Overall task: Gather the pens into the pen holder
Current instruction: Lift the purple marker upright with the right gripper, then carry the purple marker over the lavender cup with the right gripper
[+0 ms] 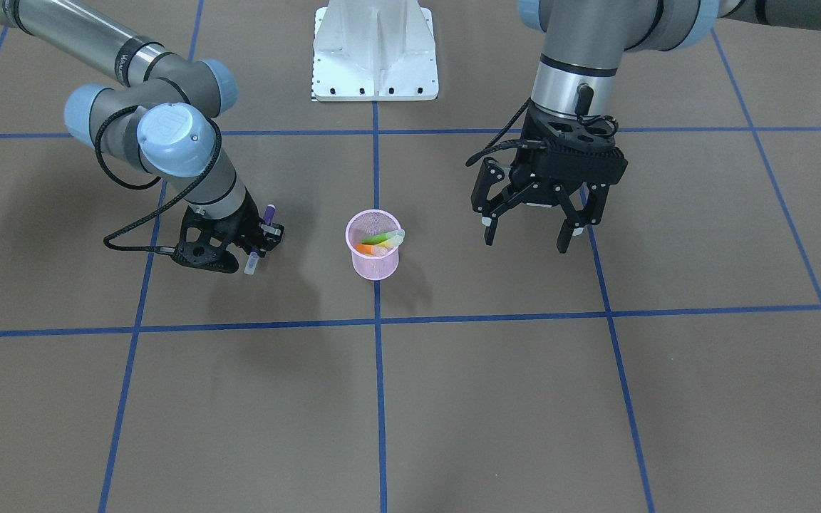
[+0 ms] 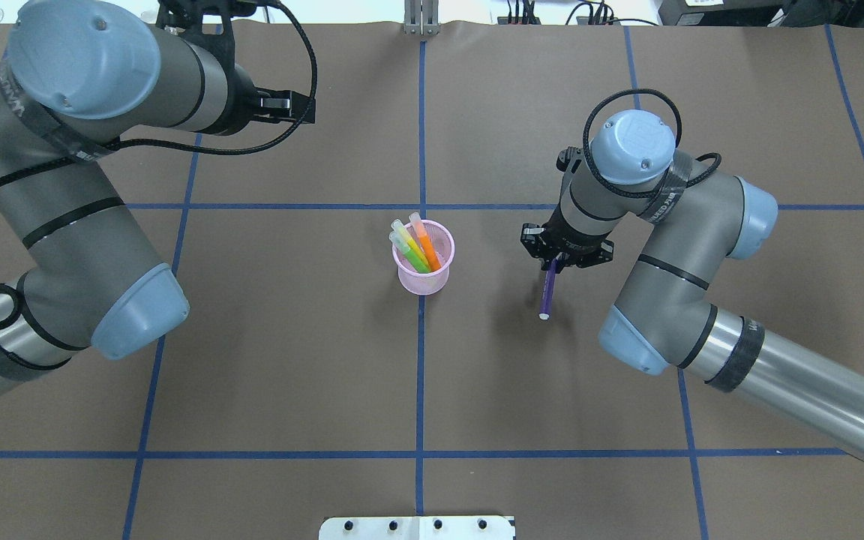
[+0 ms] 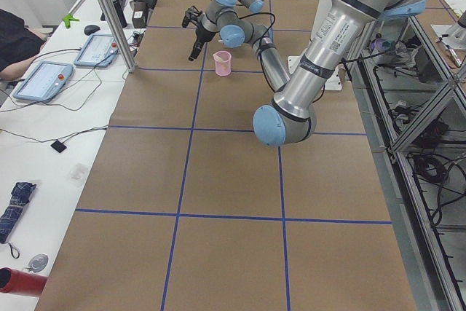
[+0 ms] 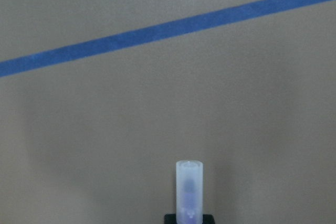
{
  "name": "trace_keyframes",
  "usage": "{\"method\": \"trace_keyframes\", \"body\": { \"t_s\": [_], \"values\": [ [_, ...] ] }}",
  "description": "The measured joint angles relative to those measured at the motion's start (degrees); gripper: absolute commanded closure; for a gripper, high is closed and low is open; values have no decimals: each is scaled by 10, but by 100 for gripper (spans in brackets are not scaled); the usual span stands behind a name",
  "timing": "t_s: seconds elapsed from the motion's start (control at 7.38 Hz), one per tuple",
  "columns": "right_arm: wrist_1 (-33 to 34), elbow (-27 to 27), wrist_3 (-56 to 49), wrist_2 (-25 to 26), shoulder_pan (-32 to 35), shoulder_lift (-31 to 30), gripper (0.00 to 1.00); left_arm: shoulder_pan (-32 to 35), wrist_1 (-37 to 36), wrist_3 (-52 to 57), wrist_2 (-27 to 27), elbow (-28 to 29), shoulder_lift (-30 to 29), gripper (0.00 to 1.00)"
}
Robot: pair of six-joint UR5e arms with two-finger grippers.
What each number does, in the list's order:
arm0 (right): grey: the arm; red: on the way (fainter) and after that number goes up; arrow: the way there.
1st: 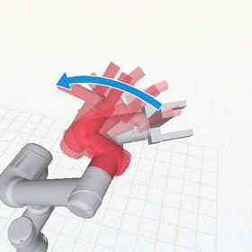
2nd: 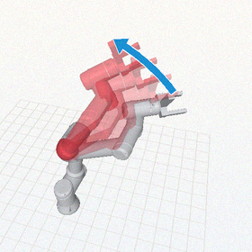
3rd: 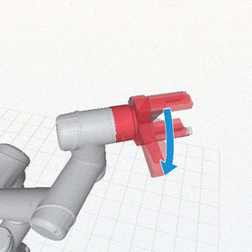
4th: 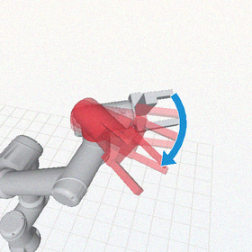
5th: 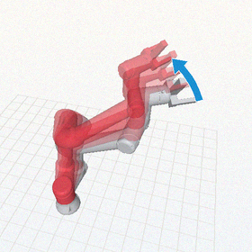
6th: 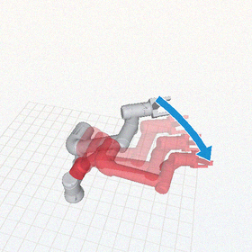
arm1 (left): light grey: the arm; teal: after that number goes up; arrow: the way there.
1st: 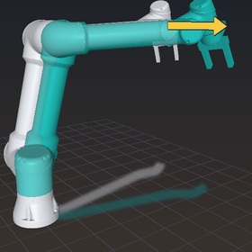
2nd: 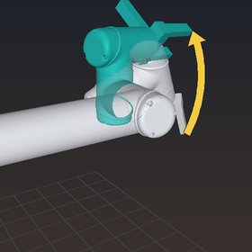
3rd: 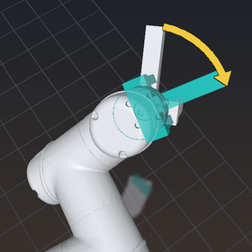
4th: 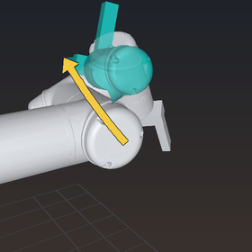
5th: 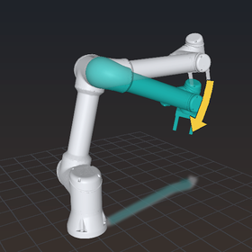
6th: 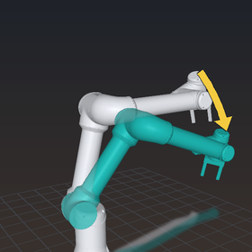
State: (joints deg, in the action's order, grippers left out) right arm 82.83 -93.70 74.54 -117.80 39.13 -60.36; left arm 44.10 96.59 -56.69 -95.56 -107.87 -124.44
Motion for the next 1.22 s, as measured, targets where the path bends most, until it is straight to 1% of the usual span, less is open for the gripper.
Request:
{"method": "trace_keyframes", "body": {
  "t_s": [0.14, 0.27, 0.41, 0.54, 0.68, 0.81, 1.08, 1.22],
  "values": [
    [10, -35, -1, 0, 15, 2, 100, 7, -1, 3, -6, 0, 1, 1],
    [14, -64, -2, 7, 30, 8, 100, 24, -4, 13, -29, 0, 4, 1],
    [14, -83, -2, 25, 40, 25, 100, 59, -6, 39, -81, 1, 20, 1],
    [14, -92, -2, 61, 43, 50, 100, 100, -7, 87, -137, 5, 45, 1],
    [14, -96, -1, 106, 41, 74, 100, 140, -6, 145, -180, 14, 72, 1],
    [13, -100, 0, 171, 24, 93, 100, 173, -4, 202, -209, 29, 95, 1],
    [1, -104, 1, 374, -62, 108, 100, 214, 0, 280, -229, 62, 119, 1],
    [-11, -102, 0, 457, -106, 107, 100, 225, 1, 300, -231, 76, 122, 1]
  ]
}}
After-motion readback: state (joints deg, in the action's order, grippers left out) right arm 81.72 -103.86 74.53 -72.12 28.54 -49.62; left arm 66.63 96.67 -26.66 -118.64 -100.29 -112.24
